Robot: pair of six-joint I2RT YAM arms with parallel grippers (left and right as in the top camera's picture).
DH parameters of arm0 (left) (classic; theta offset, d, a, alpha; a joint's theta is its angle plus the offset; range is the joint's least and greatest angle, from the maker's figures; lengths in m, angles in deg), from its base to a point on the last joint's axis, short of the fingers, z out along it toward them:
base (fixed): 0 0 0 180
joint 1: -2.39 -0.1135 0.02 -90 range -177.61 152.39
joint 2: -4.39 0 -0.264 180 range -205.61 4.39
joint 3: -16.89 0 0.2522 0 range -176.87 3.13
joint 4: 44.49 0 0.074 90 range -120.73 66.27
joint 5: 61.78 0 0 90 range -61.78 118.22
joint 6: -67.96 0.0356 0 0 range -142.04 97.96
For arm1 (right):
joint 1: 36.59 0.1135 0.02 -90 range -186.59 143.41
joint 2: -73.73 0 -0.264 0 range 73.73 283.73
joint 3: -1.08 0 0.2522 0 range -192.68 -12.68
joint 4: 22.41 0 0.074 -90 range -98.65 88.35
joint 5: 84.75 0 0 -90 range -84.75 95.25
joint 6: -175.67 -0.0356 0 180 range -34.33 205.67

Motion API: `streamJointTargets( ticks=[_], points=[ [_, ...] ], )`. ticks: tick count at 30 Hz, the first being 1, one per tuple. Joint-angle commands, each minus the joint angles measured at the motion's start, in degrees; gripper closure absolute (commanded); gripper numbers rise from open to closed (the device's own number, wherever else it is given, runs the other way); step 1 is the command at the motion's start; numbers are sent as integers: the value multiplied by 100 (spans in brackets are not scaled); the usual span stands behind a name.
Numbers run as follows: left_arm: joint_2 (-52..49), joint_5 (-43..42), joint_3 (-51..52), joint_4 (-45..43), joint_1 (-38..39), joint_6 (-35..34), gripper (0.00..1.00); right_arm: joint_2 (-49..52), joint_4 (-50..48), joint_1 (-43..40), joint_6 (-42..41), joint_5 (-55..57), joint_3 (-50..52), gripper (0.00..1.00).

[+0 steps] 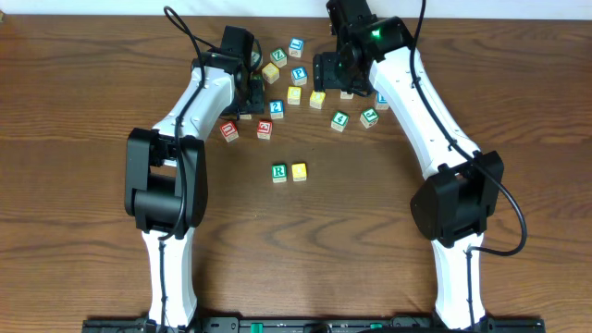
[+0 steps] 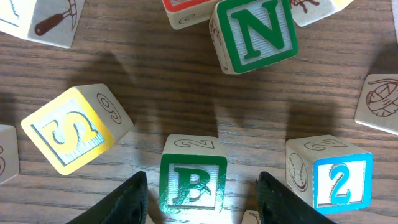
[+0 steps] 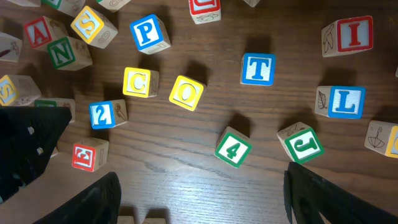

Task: Spell out ROBOT
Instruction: 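Lower the left gripper and close it on the green B block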

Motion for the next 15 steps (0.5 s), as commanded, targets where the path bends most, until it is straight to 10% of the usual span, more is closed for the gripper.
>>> streamJointTargets(
  ticks=[1, 15],
  points=[
    [-59, 94, 160, -26, 11, 33, 45, -68, 17, 61, 70, 48, 39, 20],
    [-15, 310, 227, -302, 11, 101, 73, -68, 24, 61, 70, 48, 39, 20]
  ],
)
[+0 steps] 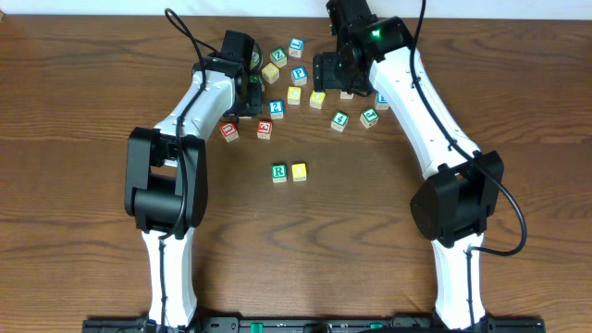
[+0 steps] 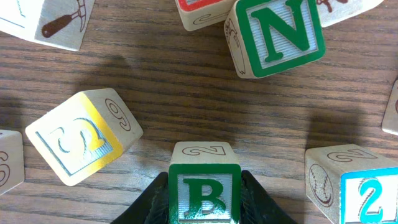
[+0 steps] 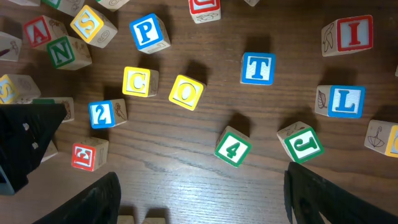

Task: Spell out ROBOT
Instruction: 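Lower the left gripper and close it on the green B block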

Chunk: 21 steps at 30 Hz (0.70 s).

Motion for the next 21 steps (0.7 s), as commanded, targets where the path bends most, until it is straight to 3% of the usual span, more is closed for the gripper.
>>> streamJointTargets(
  ticks=[1, 11, 21],
  points=[
    [42, 98, -2, -2, 11, 63, 76, -68, 15, 61, 70, 52, 39, 20],
    [1325, 31, -2, 511, 210, 9, 76, -68, -39, -122, 70, 286, 39, 18],
    [1862, -588, 85, 1788, 1714, -1281, 76, -68, -39, -992, 74, 282, 39, 17]
  ],
)
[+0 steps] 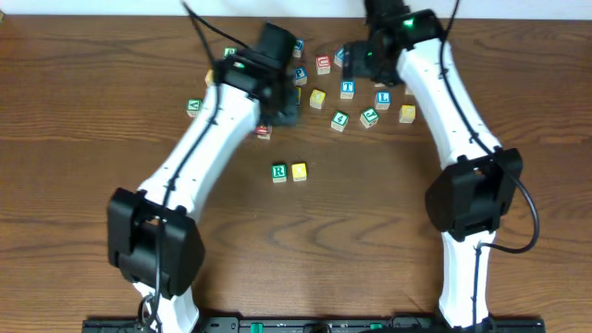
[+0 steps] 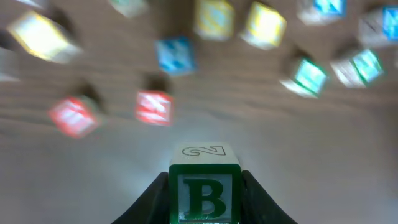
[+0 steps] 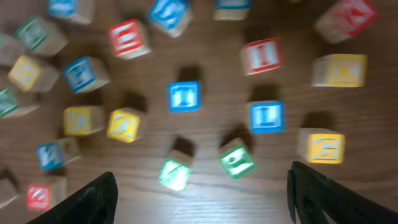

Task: Spell out ROBOT
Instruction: 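Lower the left gripper and close it on the green B block, then carry the green B block right of the O block and set it down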

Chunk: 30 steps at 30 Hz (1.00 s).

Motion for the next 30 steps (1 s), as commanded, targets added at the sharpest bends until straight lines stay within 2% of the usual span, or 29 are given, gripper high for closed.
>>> streamJointTargets(
  ticks=[1, 8, 16, 30],
  points=[
    [-63, -227, 166, 118, 632, -468, 76, -68, 4, -352, 55, 83, 39, 17],
    [-435, 308, 439, 76, 1499, -1067, 76, -68, 136, -728, 107, -87, 39, 17],
    [-988, 540, 557, -334, 1547, -1613, 76, -68, 262, -728, 332, -85, 39, 15],
    [-1506, 614, 584, -745, 1639, -1698, 76, -68, 452, -728, 334, -85, 39, 15]
  ],
)
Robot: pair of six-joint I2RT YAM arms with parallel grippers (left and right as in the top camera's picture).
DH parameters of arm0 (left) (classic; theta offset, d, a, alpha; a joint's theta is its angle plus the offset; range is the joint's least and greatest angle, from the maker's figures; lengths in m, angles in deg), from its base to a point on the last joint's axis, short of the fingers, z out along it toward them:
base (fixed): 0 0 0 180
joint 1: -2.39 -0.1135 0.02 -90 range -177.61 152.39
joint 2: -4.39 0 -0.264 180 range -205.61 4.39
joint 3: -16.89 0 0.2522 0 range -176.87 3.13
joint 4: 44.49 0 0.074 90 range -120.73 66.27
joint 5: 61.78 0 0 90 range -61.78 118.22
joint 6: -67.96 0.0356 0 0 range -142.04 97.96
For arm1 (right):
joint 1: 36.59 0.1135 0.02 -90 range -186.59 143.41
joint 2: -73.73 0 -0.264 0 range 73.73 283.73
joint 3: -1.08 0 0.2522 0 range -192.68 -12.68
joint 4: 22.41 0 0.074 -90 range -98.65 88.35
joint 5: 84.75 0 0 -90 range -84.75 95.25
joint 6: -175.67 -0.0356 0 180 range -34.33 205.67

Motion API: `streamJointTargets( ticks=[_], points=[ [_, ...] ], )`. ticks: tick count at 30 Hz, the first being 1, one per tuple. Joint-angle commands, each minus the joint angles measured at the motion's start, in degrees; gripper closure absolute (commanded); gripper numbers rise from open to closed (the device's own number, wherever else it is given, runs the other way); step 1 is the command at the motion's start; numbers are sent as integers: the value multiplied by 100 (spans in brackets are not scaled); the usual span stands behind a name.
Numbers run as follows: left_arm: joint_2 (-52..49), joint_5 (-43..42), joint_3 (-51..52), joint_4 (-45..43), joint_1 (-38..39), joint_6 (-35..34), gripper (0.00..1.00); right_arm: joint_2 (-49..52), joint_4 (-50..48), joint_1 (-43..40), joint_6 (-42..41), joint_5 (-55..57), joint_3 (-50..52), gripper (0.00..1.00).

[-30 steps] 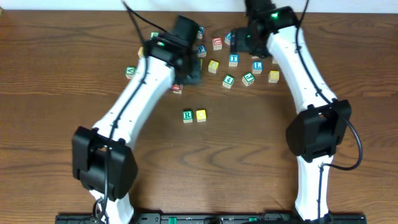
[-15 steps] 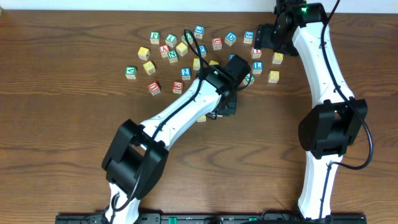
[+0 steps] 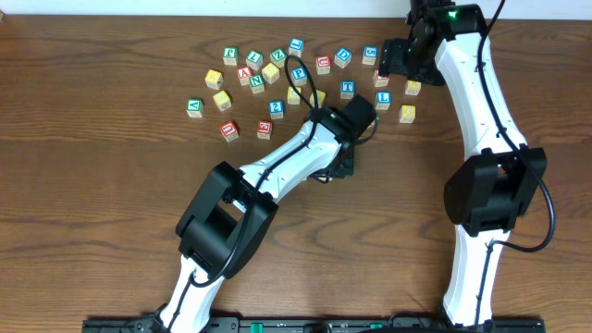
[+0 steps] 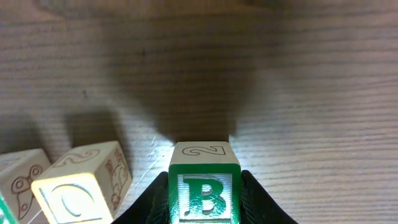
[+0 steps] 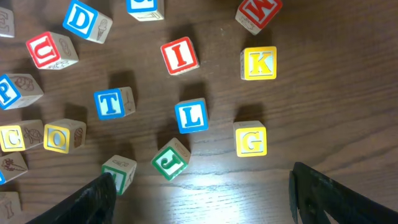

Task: Spell out ROBOT
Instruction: 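Carry the green B block right of the O block and set it down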

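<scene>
My left gripper is shut on a green B block, held low over the wood. Just left of it stands the yellow O block, with one more block at the frame's left edge. In the overhead view the left gripper and arm cover that row. My right gripper hangs open over the loose blocks at the back right, empty. Under it lie a blue T block and a second yellow O block.
Blue L, green J, yellow G, yellow K and red I lie under the right gripper. Several more blocks are scattered along the table's back left.
My left gripper, still shut on the B block, has gone from high above the back cluster to low beside the yellow O block. My right gripper has shifted right over the I, L, G blocks.
My left gripper first stood open around the B block in the back cluster, then was shut on it. Later it held the block up over the table, and now holds it beside the O block. My right gripper stayed open throughout.
</scene>
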Motion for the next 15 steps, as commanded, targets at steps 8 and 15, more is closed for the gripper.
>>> streamJointTargets(
  ticks=[8, 15],
  points=[
    [-90, 173, 313, -378, 13, -87, 76, -68, 74, 2, 70, -35, 39, 15],
    [-90, 236, 431, -577, 13, -87, 76, -68, 72, 2, 74, -35, 39, 15]
  ],
)
